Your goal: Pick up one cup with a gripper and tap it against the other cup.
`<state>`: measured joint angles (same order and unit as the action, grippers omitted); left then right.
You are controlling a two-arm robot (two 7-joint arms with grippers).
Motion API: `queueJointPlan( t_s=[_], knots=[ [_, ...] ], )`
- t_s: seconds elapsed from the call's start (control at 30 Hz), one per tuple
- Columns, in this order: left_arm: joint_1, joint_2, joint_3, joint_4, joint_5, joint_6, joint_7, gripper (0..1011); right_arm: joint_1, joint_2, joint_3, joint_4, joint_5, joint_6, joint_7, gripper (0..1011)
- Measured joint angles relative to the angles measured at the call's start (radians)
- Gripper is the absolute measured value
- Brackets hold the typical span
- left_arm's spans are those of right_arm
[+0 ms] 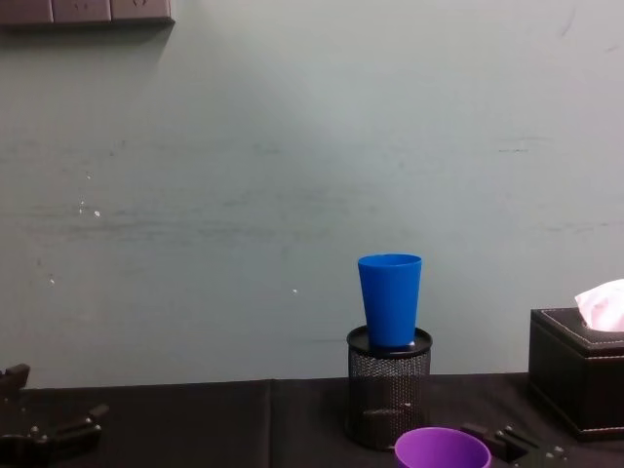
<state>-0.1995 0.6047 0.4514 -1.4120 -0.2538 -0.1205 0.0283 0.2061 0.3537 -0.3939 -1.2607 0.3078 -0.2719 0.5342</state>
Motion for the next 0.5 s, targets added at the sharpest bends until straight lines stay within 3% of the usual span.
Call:
queueJointPlan(
  t_s=[0.33, 0.5],
  knots=[
    [0.0, 0.0, 0.0, 0.0, 0.0, 0.0, 0.0, 1005, -0.001, 0.0, 0.001, -0.002, -0.002, -0.001, -0.001, 1003],
    [0.0, 0.0, 0.0, 0.0, 0.0, 0.0, 0.0, 1005, -0.012, -0.004, 0.019, -0.023, -0.01, -0.038, -0.018, 1003]
  ],
)
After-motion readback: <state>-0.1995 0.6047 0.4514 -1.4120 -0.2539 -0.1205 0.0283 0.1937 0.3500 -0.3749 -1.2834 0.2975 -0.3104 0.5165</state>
